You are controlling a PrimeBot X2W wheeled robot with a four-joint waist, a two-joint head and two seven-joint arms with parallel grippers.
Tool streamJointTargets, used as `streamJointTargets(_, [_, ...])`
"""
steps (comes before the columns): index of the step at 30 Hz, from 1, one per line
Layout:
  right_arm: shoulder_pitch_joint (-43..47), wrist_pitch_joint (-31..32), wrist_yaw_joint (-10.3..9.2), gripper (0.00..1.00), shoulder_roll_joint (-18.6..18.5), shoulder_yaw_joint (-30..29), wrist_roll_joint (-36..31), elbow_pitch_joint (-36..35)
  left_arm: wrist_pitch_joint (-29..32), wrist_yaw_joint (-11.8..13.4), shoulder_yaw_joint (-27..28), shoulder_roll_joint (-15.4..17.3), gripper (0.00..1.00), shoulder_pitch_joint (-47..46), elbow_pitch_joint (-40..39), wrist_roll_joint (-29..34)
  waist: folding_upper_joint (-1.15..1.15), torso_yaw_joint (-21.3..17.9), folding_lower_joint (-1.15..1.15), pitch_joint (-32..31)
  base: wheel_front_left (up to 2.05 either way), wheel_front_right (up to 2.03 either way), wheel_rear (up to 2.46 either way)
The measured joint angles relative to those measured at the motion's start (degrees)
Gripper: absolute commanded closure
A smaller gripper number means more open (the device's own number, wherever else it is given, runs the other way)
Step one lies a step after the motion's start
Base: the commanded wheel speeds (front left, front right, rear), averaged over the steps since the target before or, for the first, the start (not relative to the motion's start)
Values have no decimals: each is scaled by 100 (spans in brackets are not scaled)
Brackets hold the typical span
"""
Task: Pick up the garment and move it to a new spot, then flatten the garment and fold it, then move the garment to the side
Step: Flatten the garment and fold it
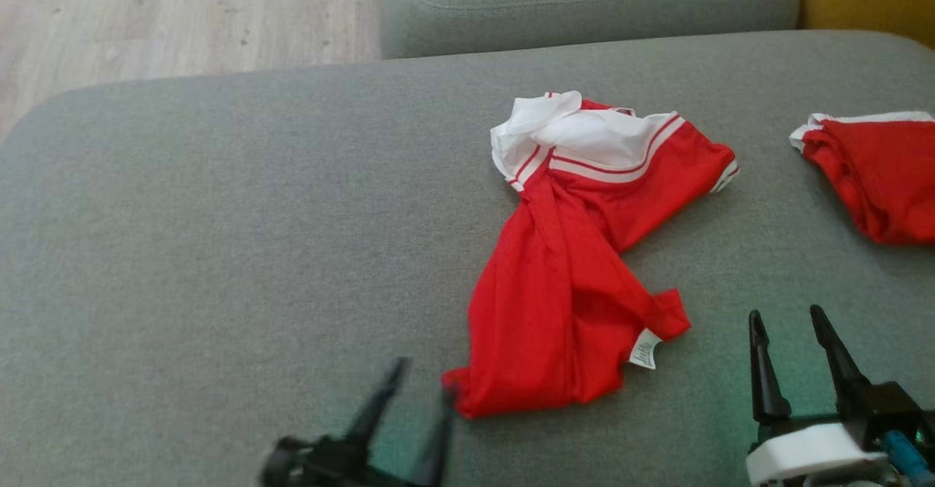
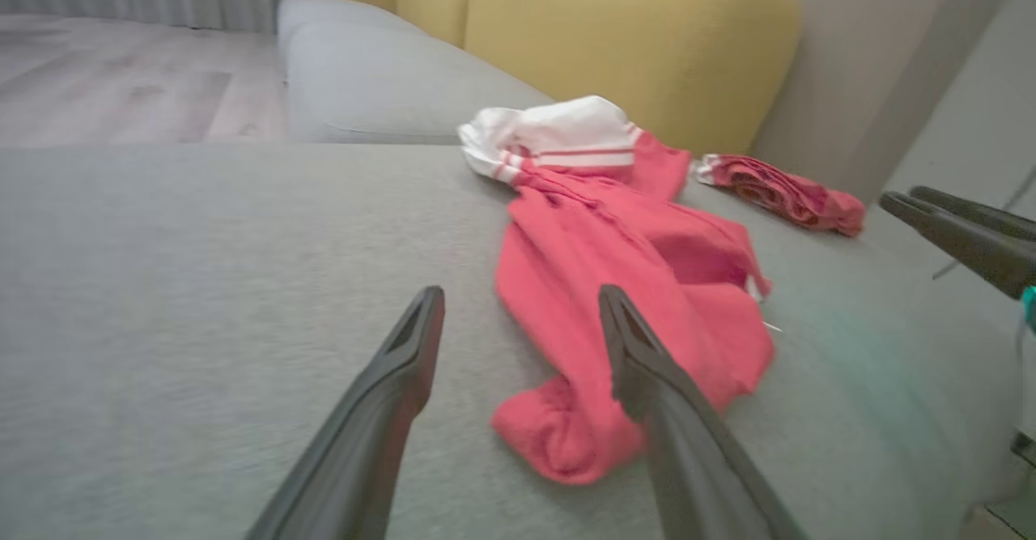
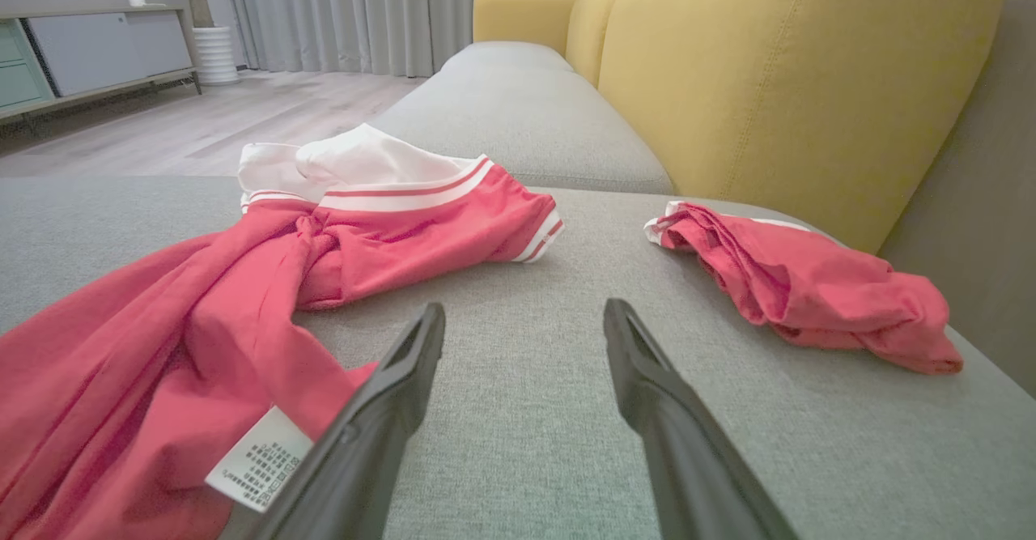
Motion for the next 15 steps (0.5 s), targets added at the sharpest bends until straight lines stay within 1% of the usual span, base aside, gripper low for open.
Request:
streamJointTargets(4, [-44, 0, 0, 0, 0, 71, 0, -74, 192, -14, -828, 2, 0, -367, 183, -163, 0, -84, 0, 92, 0, 0, 0])
streamJointTargets(7, [-93, 0, 0, 0, 1, 162, 1, -94, 401, -56, -1288, 102, 0, -726, 438, -287, 0, -174, 1, 170, 0, 0, 0])
streamJointTargets(9, [-145, 0, 0, 0, 1, 218, 35, -97, 517, -56, -1424, 162, 0, -888, 641, -347, 0, -243, 1, 214, 0, 0, 0])
streamJointTargets(15, [-168, 0, 0, 0, 1, 269, 94, -97, 633, -56, -1470, 247, 0, -986, 1043, -549, 0, -405, 1, 327, 0, 0, 0])
